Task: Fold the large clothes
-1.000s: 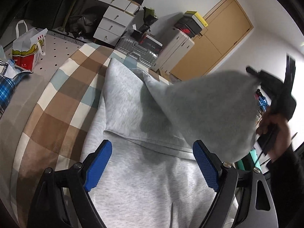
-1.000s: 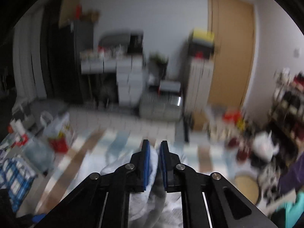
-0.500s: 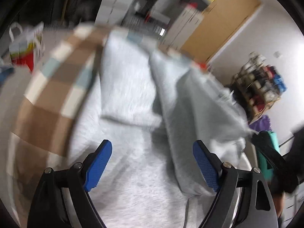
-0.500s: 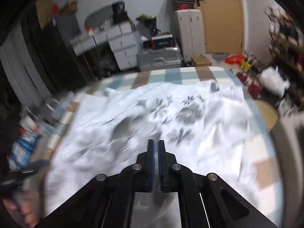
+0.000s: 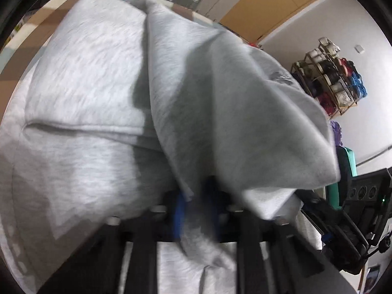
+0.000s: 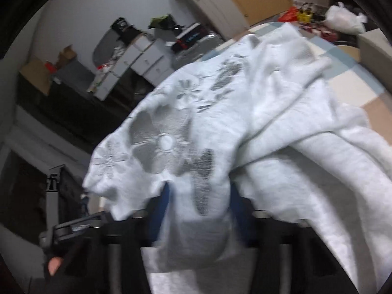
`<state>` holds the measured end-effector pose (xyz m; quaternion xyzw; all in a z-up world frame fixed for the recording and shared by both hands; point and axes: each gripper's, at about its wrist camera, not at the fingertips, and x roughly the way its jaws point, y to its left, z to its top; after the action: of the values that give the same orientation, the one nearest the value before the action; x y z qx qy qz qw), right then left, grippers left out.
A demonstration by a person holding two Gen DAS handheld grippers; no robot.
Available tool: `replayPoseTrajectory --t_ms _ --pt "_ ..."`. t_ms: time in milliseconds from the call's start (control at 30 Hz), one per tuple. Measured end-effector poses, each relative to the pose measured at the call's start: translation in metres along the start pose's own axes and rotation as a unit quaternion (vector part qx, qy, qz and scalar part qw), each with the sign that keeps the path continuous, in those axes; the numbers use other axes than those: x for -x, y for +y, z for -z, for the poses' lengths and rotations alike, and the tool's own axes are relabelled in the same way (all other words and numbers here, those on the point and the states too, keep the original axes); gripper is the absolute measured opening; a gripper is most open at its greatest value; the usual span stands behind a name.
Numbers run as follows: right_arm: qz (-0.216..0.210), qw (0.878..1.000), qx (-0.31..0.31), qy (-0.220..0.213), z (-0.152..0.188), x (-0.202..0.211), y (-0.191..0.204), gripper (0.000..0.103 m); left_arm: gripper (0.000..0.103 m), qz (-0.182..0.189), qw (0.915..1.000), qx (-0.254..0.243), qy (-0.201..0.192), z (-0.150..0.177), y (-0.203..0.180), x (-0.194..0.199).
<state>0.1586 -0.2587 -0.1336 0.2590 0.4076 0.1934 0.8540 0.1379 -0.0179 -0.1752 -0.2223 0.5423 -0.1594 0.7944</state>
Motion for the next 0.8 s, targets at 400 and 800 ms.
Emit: replayPoseTrajectory --t_ms 400,800 --pt "0.007 0.998 -0.061 -0.016 0.003 0.009 -0.024 0.007 0.001 -0.138 0.9743 -0.12 -0.133 -0.037 -0.068 0.11" --pt "-0.037 0.996 -0.085 -0.001 0.009 0.015 -0.039 0.007 0.001 -0.08 0.9965 0.011 0.021 -0.002 0.025 0.016"
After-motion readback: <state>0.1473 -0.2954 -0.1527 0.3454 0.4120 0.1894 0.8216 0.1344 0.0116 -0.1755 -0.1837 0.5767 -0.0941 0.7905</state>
